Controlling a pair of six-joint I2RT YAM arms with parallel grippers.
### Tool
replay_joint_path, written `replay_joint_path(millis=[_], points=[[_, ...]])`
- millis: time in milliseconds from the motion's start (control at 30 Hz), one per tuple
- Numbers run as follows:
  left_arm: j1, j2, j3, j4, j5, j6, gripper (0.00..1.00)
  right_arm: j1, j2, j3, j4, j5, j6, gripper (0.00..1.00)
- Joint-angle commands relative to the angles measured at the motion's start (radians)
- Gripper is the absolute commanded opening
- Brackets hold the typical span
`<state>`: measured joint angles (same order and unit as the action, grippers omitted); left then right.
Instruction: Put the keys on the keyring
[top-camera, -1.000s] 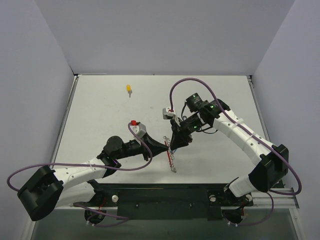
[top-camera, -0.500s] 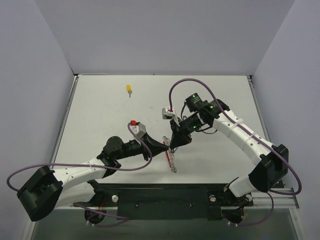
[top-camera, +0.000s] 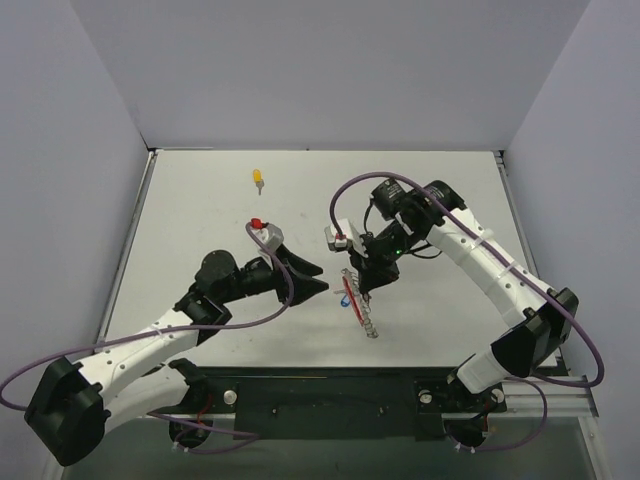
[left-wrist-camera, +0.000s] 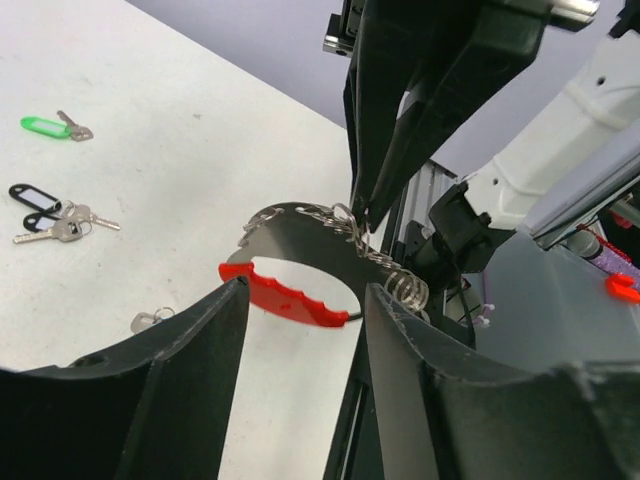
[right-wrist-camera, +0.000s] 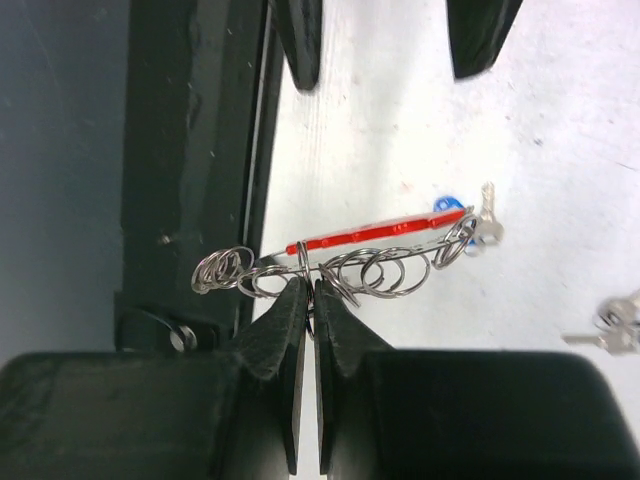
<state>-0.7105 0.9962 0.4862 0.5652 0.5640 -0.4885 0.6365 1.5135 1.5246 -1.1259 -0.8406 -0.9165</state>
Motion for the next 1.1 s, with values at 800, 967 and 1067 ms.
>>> replay_joint_path(millis=[800,967,1067], points=[[-0.334,0.255,-0.037,0.403,-0.472,0.578,0.43,0.080,0.152,0.253,-0.374,0.404,-0.084,0.00],[-0.333,0.303,-0.066,0.582,-0.471,0.533,0.38,0.071,0.151,0.250,-0.370,0.364,-0.088,0.00],[-0.331,0.328,-0.058,0.605,-0.423,0.504,0.35,0.063,0.149,0.247,-0.368,0.341,-0.093,0.00]])
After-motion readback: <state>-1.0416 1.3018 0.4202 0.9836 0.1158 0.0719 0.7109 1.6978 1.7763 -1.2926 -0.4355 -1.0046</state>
